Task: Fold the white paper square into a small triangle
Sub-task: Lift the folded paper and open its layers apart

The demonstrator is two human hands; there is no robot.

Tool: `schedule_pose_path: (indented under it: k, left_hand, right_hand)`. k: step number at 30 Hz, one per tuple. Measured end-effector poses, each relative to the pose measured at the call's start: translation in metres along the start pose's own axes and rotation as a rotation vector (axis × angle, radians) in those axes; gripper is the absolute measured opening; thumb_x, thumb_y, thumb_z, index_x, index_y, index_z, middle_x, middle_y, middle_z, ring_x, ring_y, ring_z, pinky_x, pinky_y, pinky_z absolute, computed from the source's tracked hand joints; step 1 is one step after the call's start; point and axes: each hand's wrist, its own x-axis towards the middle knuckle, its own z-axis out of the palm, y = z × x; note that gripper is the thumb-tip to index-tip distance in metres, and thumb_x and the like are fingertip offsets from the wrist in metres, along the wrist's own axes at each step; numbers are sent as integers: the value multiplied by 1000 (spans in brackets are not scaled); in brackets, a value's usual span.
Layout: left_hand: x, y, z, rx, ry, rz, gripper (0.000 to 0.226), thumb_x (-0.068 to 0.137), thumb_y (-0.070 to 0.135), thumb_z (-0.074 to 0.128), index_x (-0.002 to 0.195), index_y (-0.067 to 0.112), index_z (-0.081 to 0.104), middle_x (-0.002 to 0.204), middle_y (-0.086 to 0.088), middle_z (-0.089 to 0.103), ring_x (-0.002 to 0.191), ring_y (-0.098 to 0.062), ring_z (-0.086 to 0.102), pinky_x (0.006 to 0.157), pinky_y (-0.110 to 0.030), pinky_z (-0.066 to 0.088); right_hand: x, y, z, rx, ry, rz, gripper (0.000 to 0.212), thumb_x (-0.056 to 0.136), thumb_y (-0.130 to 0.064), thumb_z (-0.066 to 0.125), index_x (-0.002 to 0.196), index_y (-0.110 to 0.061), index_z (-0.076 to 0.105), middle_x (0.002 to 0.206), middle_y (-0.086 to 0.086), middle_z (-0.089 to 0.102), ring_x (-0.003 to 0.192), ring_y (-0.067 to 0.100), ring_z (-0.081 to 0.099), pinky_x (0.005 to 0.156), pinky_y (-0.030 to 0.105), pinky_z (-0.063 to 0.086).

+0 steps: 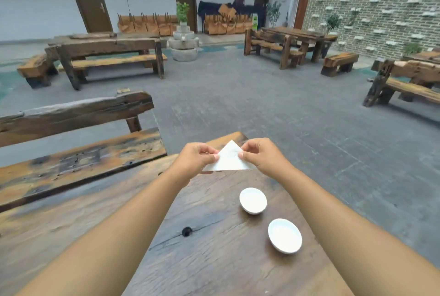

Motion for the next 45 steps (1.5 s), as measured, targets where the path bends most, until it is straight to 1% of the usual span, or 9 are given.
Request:
schedule_pose_path:
  k: [5,12,16,18,21,26,30,38,45]
  left_hand:
    - [21,-65,38,-51,-81,-142,11,90,2,67,81,8,67,83,-22,71,73,-31,68,73,-41,52]
    - [34,-158,76,-39,-153,-331,11,90,0,64,83,8,67,76,-14,68,57,-16,63,51,-21,48]
    - [33,-204,93,-29,-147,-429,9,89,7,69,80,10,68,76,-15,63,68,-22,53,62,-29,38]
    - [33,-223,101,-21,-128,-461,11,88,9,71,77,10,67,67,-9,60,59,-19,49,56,-24,36]
    - [34,-247,111,-1,-105,-487,15,87,10,73,73,13,67,56,4,57,44,-4,45,45,-18,33]
    - [33,-283,125,-11,-106,-562,20,87,10,73,69,16,65,62,-2,57,51,-12,45,51,-24,33]
    - [31,-307,134,4,-60,-595,19,85,13,74,68,17,69,63,1,63,56,-13,51,58,-26,39]
    - [35,-329,147,100,65,-584,16,82,16,76,70,20,68,64,7,64,58,-6,55,58,-23,43]
    - [35,-336,159,273,48,-508,11,85,20,73,75,20,67,69,8,64,65,-9,58,62,-27,47]
  right_hand:
    - [7,71,26,3,-59,135,22,85,-8,71,69,-20,64,70,5,62,62,12,51,57,26,37]
    - [-10,162,74,-49,-162,302,22,83,-10,72,67,-22,62,63,0,57,60,11,47,59,28,33]
    - [-18,198,98,-54,-212,393,9,84,-13,72,76,-11,68,60,-3,52,59,10,45,59,26,33]
    - [-21,213,109,-64,-238,426,9,84,-14,72,79,-7,68,62,-2,52,61,11,45,59,26,34]
    - [-24,232,123,-78,-295,484,7,84,-16,71,81,-11,68,65,-2,55,63,12,49,62,28,37]
    - [-27,261,144,-134,-312,561,13,83,-19,72,75,-23,62,68,-5,61,62,9,53,58,24,40]
    - [-28,279,157,-147,-325,583,11,83,-22,70,75,-24,63,66,-6,63,56,5,54,53,23,41]
    - [-23,300,170,-225,-345,533,8,83,-22,70,76,-22,64,72,-10,65,68,4,57,61,21,41]
    - [-21,310,170,-320,-382,465,9,82,-22,69,75,-24,63,70,-9,62,68,6,56,59,26,42]
